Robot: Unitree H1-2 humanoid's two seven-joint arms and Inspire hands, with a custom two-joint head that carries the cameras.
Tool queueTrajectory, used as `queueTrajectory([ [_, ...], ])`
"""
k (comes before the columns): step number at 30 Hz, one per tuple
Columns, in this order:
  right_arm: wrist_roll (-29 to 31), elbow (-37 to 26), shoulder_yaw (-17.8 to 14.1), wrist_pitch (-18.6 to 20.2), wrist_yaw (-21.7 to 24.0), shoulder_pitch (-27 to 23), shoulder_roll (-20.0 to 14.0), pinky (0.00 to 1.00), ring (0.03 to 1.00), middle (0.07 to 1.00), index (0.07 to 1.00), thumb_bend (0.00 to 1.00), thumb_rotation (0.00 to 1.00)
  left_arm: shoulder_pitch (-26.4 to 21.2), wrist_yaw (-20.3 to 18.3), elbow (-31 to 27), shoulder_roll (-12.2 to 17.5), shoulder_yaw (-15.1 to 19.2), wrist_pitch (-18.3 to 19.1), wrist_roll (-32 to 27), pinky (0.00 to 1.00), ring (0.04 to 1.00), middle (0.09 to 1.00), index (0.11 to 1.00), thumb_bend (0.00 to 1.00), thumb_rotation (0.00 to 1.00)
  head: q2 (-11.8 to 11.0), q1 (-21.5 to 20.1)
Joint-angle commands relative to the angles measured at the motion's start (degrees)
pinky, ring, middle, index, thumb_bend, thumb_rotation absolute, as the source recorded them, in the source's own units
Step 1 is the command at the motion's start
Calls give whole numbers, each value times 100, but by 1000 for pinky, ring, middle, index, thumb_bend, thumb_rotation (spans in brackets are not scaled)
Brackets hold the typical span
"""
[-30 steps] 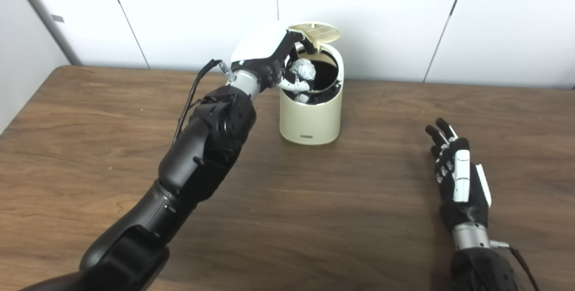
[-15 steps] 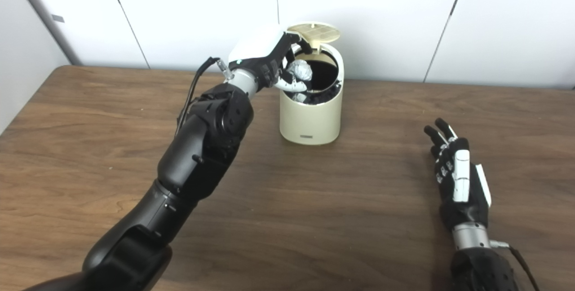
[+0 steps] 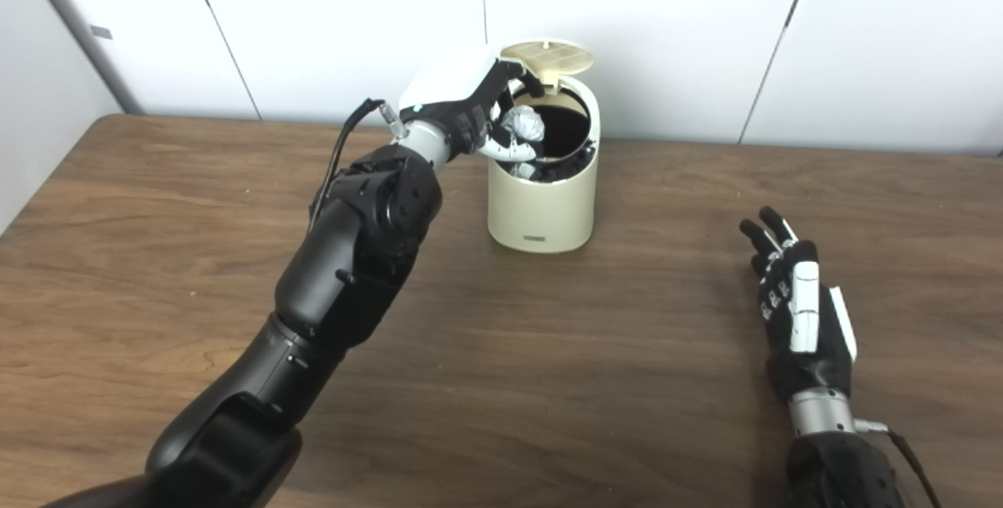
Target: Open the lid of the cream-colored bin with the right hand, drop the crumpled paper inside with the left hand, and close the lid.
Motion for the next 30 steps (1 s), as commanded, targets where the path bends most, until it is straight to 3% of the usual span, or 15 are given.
queueTrajectory([
  [1, 3, 94, 0, -126, -31, 31, 13, 1000, 969, 873, 911, 527, 1000, -276, -33, -166, 49, -41, 16, 57, 450, 615, 745, 753, 929, 0, 3, 3],
  [9, -8, 42, 5, -112, -72, 32, 28, 1000, 966, 874, 903, 530, 1000, -347, -357, -181, 176, -202, 16, 30, 699, 780, 874, 762, 951, 0, 5, -13],
  [16, -10, 86, 17, -155, -63, 26, 19, 1000, 968, 877, 908, 525, 1000, -334, -382, -181, 148, -172, 18, -3, 793, 853, 870, 778, 941, 0, 11, -16],
  [23, 1, 81, 15, -155, -63, 33, 29, 1000, 970, 878, 911, 538, 1000, -336, -345, -177, 192, -208, 7, 14, 732, 806, 864, 783, 938, 0, 12, -31],
  [24, -6, 81, 13, -152, -76, 29, 35, 1000, 967, 874, 909, 531, 1000, -315, -271, -191, 176, -187, 1, -8, 644, 705, 810, 771, 938, 0, 10, -38],
  [27, 2, 97, 9, -163, -70, 23, 32, 1000, 968, 876, 911, 527, 1000, -251, -31, -214, 90, -94, 4, -23, 575, 650, 765, 754, 933, 0, 12, -34],
  [28, 2, 96, 8, -156, -73, 22, 31, 1000, 967, 876, 911, 525, 1000, -233, 70, -218, 69, -72, 2, -37, 399, 489, 592, 729, 920, 0, 12, -34],
  [29, -1, 99, 7, -150, -75, 21, 27, 1000, 969, 876, 910, 526, 1000, -220, 147, -224, 53, -56, -3, -57, 323, 412, 536, 703, 742, 0, 10, -27],
  [30, -3, 104, 6, -148, -74, 20, 22, 1000, 972, 878, 909, 527, 1000, -206, 224, -228, 45, -45, -31, -90, 300, 379, 509, 672, 649, 0, 11, -26],
])
